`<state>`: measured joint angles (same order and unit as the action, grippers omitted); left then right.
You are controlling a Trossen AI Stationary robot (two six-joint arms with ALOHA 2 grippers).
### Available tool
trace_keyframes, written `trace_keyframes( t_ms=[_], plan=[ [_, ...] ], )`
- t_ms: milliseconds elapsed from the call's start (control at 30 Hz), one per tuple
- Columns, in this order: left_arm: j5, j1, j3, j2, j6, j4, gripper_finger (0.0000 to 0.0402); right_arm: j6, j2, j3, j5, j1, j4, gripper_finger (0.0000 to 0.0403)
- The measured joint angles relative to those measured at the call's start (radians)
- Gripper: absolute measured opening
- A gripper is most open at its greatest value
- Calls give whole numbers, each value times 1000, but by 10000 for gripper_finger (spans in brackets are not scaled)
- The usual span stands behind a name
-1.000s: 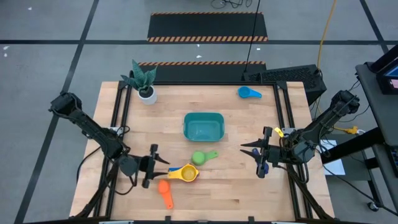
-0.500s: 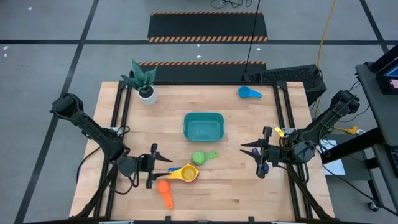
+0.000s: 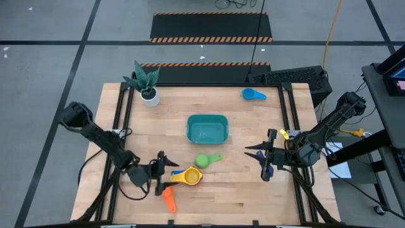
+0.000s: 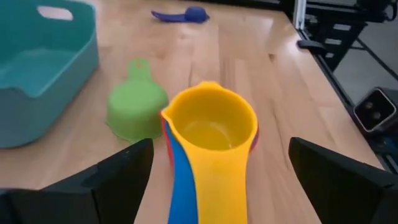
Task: Nest measuring cups in basket
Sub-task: Stack the yellow measuring cup on top of the blue measuring cup
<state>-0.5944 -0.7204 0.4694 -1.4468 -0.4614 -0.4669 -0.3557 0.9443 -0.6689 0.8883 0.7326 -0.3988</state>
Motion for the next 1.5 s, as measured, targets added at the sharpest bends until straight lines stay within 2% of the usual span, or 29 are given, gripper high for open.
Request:
trace_keyframes(
  t_ms=[300,500,700,1100,1233,1500],
  plan=[
    [3,25,0,-81,-32,6,377,3,0,0,0,0,0,73],
    [50,47,0,-130,-50,-17,377,3,0,0,0,0,0,73],
    [99,48,0,-137,-54,-15,377,3,0,0,0,0,0,73],
    [100,83,0,-137,-102,72,374,3,0,0,0,0,0,73],
    [113,94,0,-137,-97,72,344,3,0,0,0,0,0,73],
    [176,105,0,-136,-85,73,226,3,0,0,0,0,0,73]
  ],
)
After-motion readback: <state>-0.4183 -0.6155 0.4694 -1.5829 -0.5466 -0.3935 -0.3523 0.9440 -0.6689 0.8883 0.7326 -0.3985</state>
